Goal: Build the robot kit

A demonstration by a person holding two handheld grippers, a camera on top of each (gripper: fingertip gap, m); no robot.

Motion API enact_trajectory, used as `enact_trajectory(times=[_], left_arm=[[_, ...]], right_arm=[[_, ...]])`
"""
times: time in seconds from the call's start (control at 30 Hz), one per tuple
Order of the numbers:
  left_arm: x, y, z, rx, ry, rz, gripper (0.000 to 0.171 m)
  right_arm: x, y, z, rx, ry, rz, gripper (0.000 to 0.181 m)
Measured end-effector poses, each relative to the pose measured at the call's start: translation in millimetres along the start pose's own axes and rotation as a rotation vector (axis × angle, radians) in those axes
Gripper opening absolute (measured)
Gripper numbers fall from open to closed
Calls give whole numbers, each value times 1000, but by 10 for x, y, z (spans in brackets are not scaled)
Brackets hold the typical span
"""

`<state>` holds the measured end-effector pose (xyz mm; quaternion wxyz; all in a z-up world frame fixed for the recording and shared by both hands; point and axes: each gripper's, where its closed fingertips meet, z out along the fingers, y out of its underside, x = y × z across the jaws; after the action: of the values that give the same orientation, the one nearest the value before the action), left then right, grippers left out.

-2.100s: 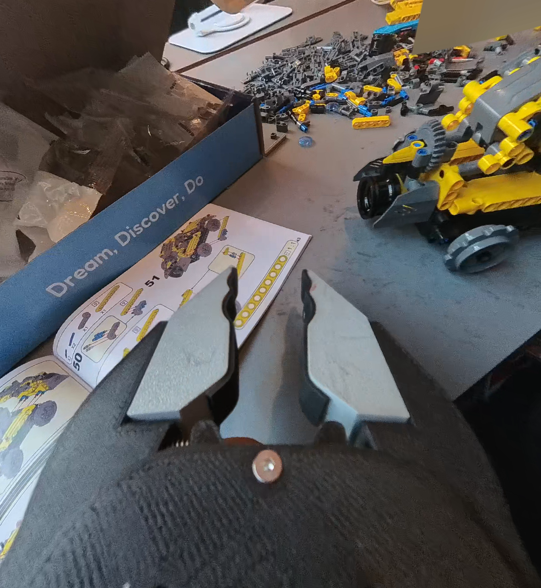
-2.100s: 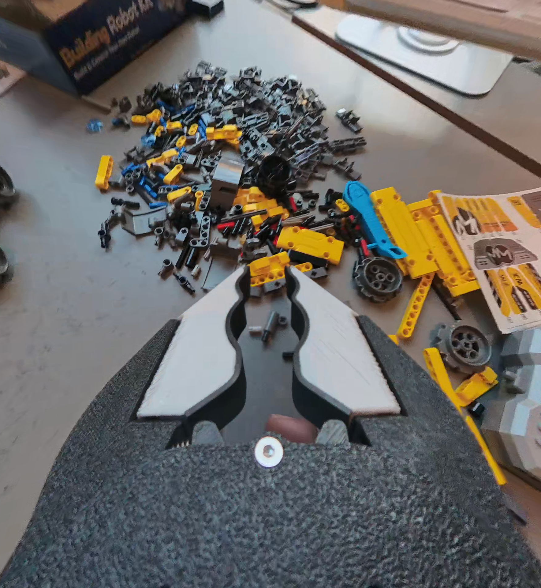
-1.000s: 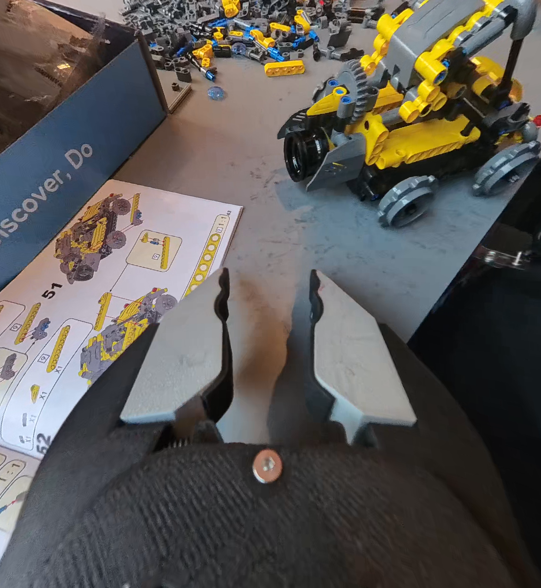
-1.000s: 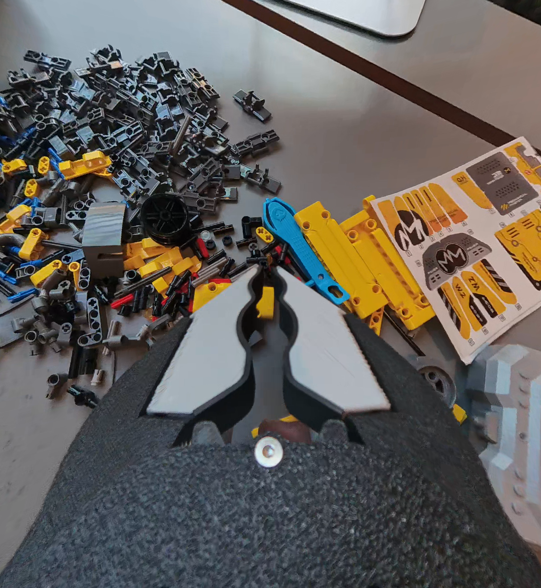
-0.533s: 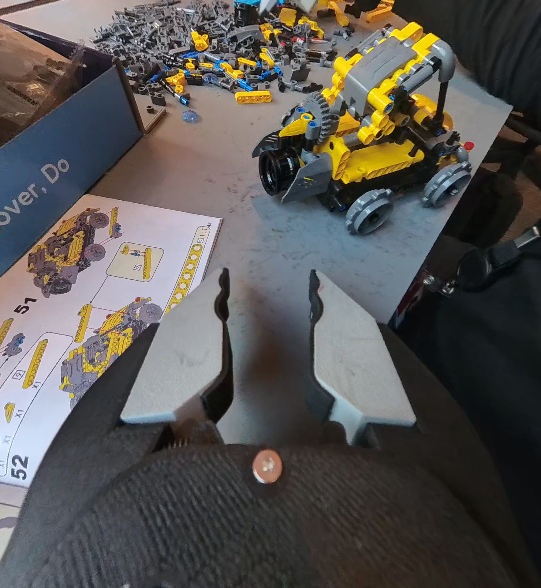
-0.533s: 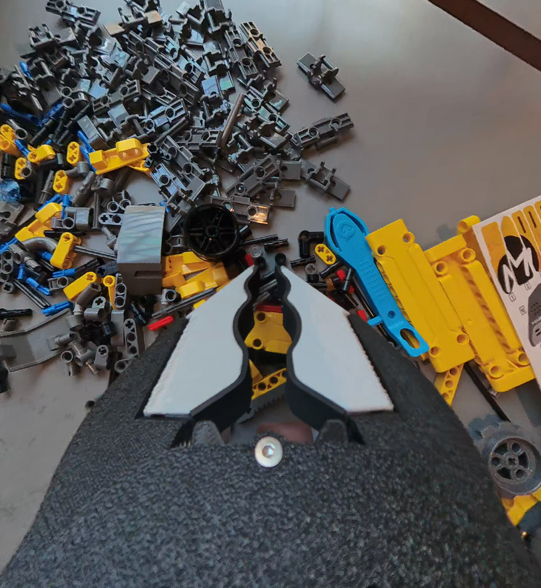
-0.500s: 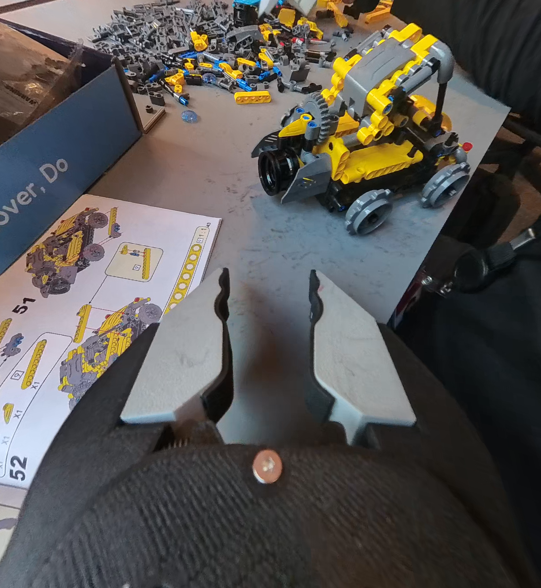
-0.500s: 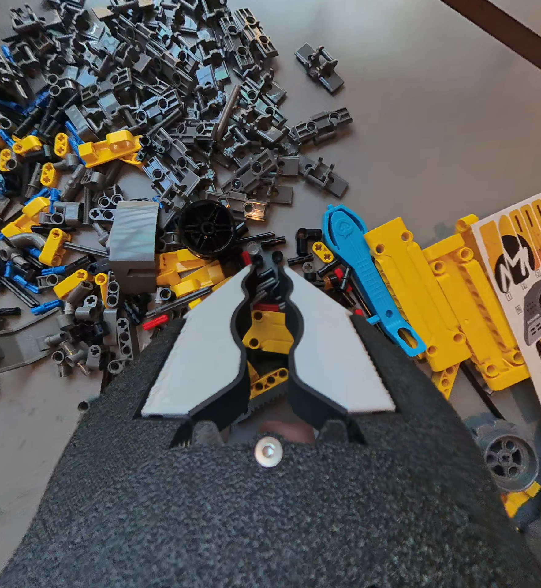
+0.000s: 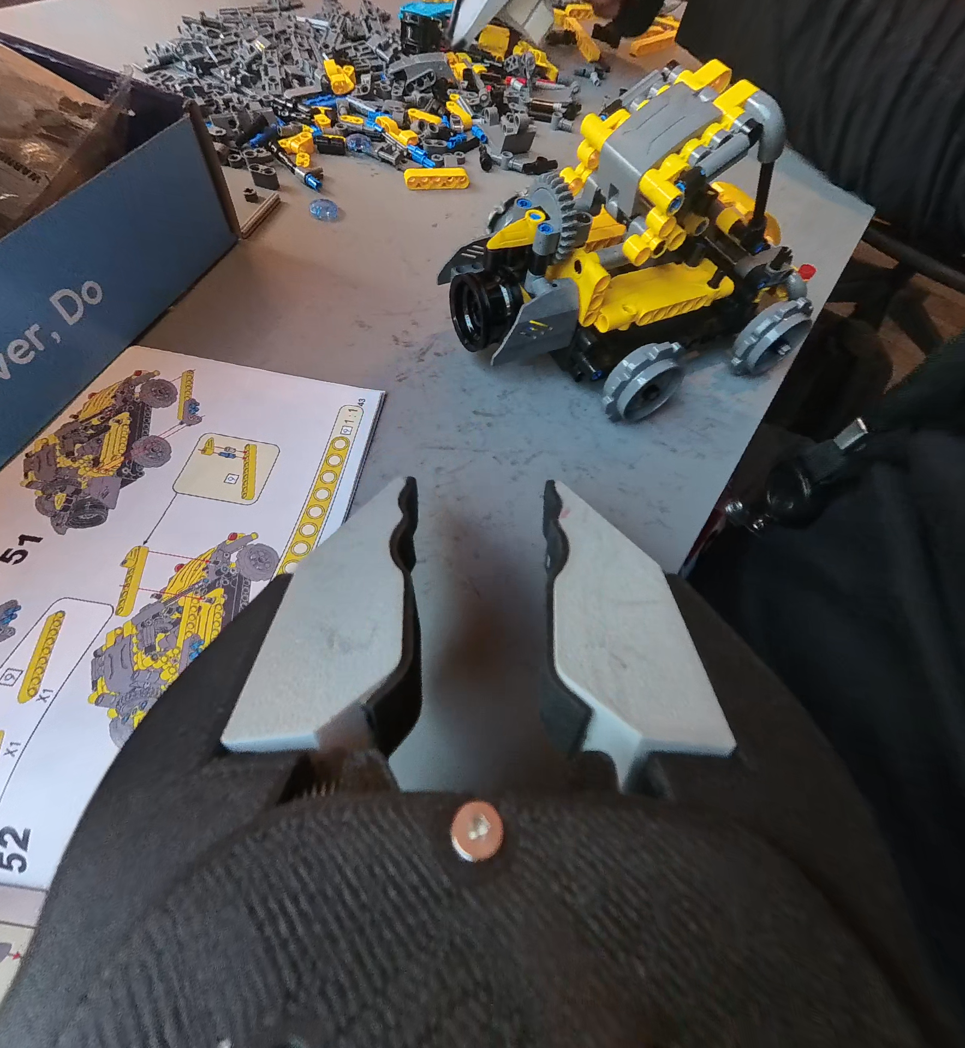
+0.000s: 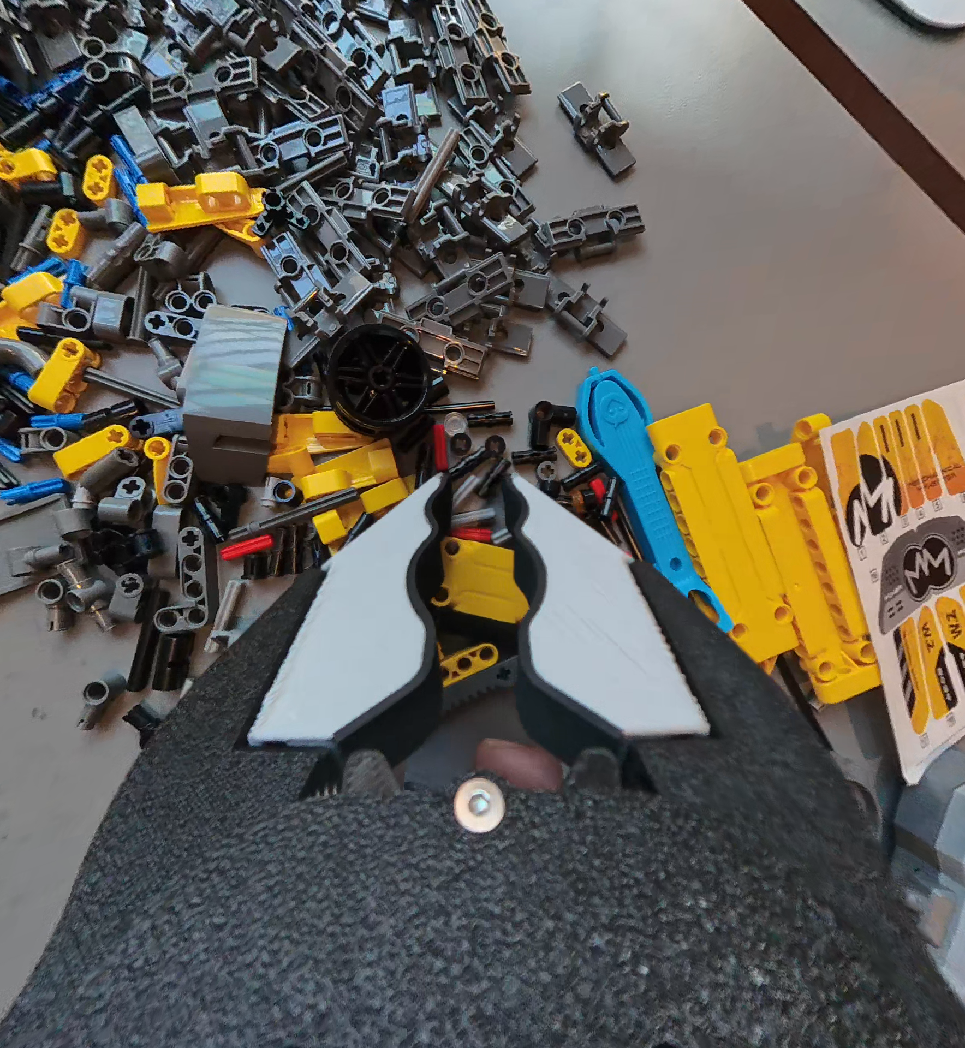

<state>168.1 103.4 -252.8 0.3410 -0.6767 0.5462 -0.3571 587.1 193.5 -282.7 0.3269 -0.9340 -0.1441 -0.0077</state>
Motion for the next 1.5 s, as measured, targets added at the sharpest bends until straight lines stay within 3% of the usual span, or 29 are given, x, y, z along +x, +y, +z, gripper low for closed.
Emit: enact_trajectory(times=[0.2, 0.4, 0.67, 0.8, 0.97, 1.13, 1.3, 1.5], left_arm=[[3, -1, -2, 1, 4, -2, 42], [8, -2, -4, 3, 7, -1, 41], [16, -2, -4, 4, 16, -2, 39], [20, -6, -7, 7, 18, -1, 38], [31, -5, -8, 7, 23, 4, 39], [42, -5, -10, 10, 22, 18, 39], [37, -11, -14, 16, 9, 29, 39], [29, -28, -25, 32, -9, 39, 37]], right_arm=[[194, -50, -43, 25, 80, 75, 13], [214, -115, -131, 85, 38, 146, 11], [110, 31, 25, -9, 14, 94, 11], [100, 24, 18, -7, 22, 70, 0], [15, -125, -250, 105, -17, 113, 0], [135, -46, -411, 151, -26, 230, 9], [113, 22, -231, 101, -36, 285, 15], [127, -88, -66, 60, 4, 182, 15]])
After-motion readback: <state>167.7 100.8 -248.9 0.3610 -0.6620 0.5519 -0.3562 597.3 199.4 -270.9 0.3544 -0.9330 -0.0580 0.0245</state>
